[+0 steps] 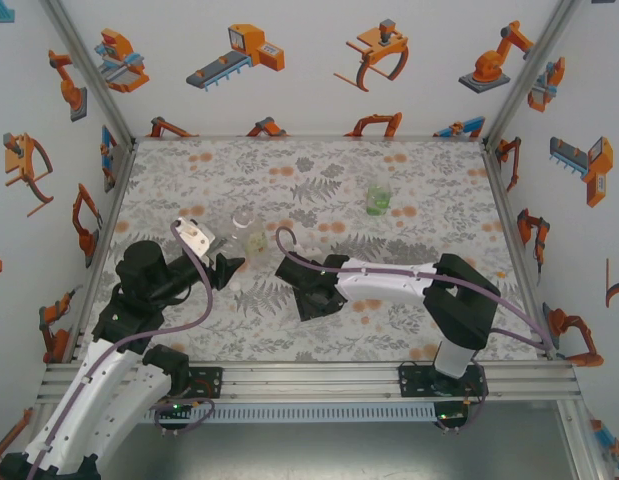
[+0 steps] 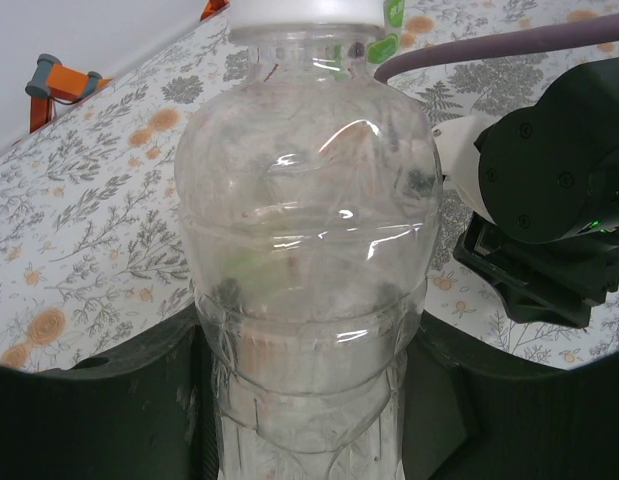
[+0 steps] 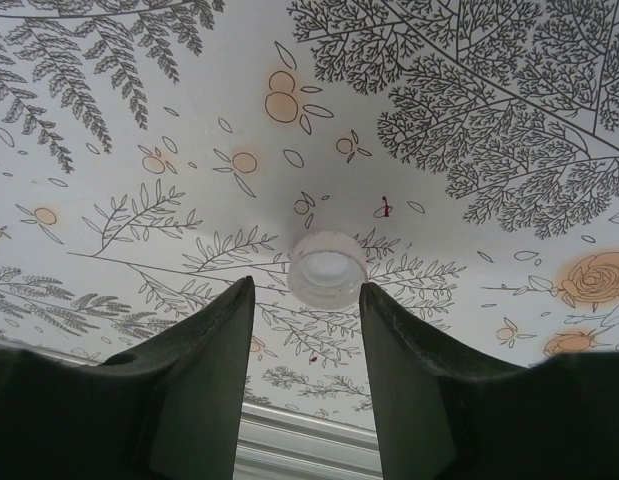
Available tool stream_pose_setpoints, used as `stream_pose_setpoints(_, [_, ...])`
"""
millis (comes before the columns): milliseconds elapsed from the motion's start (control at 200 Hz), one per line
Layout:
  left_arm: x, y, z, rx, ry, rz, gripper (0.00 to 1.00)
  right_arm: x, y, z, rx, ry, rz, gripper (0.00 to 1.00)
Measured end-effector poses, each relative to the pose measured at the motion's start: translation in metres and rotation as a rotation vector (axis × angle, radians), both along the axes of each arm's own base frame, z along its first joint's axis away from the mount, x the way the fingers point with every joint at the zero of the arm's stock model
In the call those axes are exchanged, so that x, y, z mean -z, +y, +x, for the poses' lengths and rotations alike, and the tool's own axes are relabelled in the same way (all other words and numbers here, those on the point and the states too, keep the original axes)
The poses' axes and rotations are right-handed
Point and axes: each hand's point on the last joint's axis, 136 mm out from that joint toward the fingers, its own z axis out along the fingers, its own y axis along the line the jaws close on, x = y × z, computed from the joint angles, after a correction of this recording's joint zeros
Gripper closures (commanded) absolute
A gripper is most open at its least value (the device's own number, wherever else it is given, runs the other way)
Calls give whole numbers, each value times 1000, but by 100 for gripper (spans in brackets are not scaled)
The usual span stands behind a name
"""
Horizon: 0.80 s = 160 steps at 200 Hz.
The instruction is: Screw on the bottle caps
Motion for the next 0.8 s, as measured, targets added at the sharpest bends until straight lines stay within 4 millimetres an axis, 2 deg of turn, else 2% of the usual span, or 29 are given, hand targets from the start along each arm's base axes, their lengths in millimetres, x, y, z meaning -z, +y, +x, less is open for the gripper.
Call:
stream_pose_setpoints(596, [2, -1, 1, 3, 8, 3, 97, 7, -3, 1, 8, -3, -23, 59])
stream_pose_setpoints(801, [3, -1, 2, 3, 12, 5, 97, 14, -22, 3, 53, -5, -31, 63])
